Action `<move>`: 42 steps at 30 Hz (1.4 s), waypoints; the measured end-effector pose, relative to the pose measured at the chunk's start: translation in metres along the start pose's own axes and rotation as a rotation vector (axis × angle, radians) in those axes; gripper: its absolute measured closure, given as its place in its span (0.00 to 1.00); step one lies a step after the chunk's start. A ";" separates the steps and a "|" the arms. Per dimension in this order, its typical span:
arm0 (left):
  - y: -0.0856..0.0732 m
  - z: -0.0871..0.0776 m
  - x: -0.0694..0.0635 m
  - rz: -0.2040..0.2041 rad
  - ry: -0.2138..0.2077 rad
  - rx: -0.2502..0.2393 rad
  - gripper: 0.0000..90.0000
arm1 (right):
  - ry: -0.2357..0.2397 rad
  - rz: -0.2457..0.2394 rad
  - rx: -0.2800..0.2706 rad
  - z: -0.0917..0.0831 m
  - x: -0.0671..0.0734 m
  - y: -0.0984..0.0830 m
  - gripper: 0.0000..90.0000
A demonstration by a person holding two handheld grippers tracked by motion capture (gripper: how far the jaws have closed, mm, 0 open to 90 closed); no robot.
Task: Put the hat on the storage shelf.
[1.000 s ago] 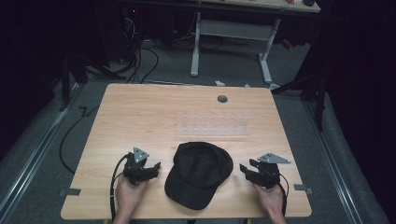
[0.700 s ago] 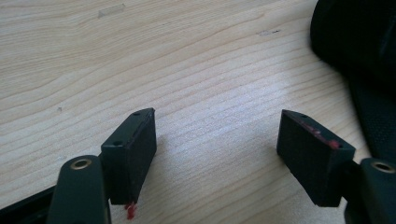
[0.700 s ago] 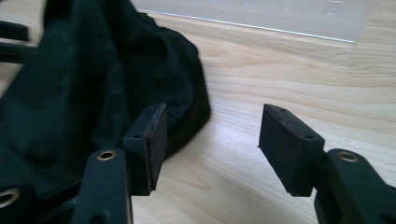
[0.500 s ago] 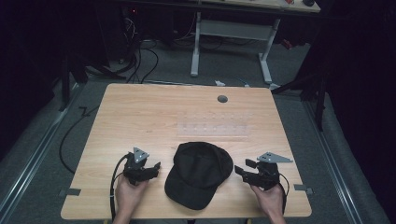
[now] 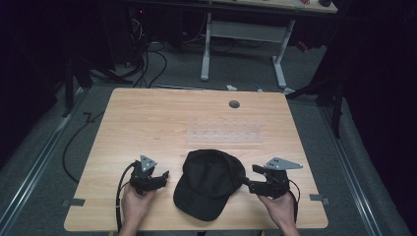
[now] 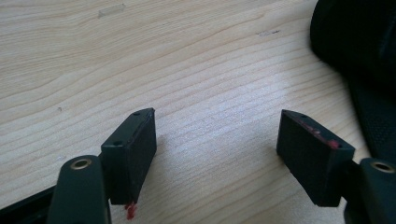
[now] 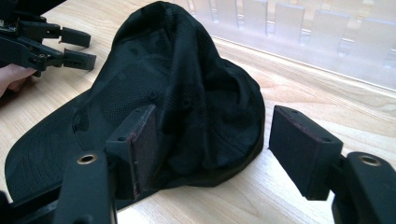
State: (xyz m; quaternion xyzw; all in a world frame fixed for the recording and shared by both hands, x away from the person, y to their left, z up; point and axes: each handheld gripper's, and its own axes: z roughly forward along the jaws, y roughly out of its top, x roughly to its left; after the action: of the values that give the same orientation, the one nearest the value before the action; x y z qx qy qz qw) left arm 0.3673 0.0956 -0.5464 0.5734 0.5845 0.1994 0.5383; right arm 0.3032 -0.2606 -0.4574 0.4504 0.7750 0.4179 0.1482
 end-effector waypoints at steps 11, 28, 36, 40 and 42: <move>0.000 0.000 0.000 0.000 -0.001 0.003 0.32 | -0.032 -0.048 -0.004 0.013 0.012 0.015 0.47; 0.000 0.000 0.000 -0.001 -0.001 0.002 0.31 | -0.036 -0.042 0.027 0.042 0.013 0.032 0.52; 0.000 0.000 0.000 -0.002 -0.001 0.002 0.31 | -0.035 -0.027 0.037 0.054 0.013 0.034 0.54; 0.000 0.000 0.000 -0.001 -0.001 0.002 0.31 | -0.038 -0.023 0.045 0.058 0.013 0.034 0.56; 0.000 0.000 0.000 -0.002 -0.001 0.002 0.31 | -0.042 -0.029 0.051 0.060 0.013 0.034 0.58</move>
State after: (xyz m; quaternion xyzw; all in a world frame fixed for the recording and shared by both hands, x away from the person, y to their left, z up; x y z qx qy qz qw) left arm 0.3673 0.0959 -0.5462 0.5737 0.5850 0.1978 0.5381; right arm 0.3522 -0.2101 -0.4651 0.4514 0.7885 0.3864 0.1588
